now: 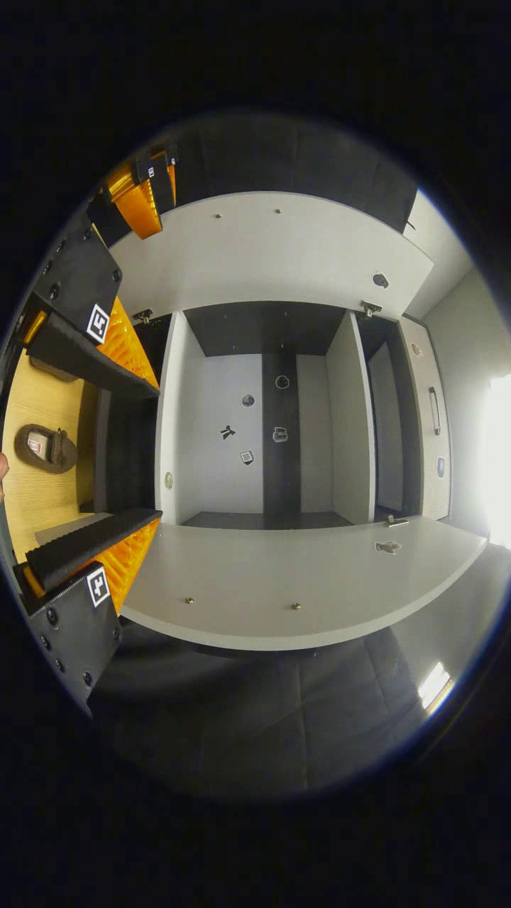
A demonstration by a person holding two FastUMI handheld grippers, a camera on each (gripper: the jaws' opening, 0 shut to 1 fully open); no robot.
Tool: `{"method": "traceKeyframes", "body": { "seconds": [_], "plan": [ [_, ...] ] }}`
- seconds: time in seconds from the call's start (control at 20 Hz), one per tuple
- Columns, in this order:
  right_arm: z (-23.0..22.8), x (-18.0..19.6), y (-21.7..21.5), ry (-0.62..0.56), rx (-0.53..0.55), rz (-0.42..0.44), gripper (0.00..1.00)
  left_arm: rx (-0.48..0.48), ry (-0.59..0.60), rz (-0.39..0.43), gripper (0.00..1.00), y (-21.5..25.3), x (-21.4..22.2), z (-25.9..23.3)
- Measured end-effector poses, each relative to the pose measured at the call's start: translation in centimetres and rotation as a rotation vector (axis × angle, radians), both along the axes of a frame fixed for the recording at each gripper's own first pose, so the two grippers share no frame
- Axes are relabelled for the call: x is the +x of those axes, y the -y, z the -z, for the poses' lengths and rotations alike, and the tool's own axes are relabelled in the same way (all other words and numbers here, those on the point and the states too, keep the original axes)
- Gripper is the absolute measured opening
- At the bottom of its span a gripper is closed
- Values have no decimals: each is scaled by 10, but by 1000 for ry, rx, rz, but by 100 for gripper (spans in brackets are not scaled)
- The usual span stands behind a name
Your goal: Grab one shoe with the right hand and put it into the shoe cabinet, grab the other shoe with the left hand and put it into the shoe cabinet; then close the right door with the right hand and the left door with the left hand.
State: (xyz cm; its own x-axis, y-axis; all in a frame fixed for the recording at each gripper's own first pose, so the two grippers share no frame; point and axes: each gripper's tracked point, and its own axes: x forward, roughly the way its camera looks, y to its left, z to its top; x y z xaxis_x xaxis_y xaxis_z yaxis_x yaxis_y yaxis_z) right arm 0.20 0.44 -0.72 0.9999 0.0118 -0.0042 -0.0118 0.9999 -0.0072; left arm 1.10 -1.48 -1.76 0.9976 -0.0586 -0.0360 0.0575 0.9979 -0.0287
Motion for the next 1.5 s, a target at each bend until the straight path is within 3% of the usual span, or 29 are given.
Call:
{"method": "traceKeyframes", "body": {
  "seconds": [0.05, 0.5, 0.8, 0.9, 0.95, 1.05, 1.1, 1.5],
  "plan": [
    [1, 0, -1, -6, -1, -1, 97, -3, 1, 4, 92, 0, 2, 0],
    [30, 20, -20, -171, 35, -34, 97, -4, -11, 12, 92, -4, -1, 15],
    [50, 32, -54, -284, 90, -159, 98, -8, -23, -26, 87, -15, -4, 16],
    [67, 37, -59, -333, 93, -180, 98, -7, -43, -30, 91, -13, -5, 20],
    [77, 39, -61, -356, 94, -191, 98, -5, -54, -33, 87, -13, -6, 21],
    [100, 44, -66, -412, 100, -211, 96, -1, -76, -38, 92, -10, -7, 25],
    [113, 45, -68, -443, 103, -223, 98, -2, -85, -40, 87, -10, -7, 28],
    [225, 57, -79, -717, 165, -263, 98, 13, -166, -27, 91, 4, 11, 49]
  ]
}}
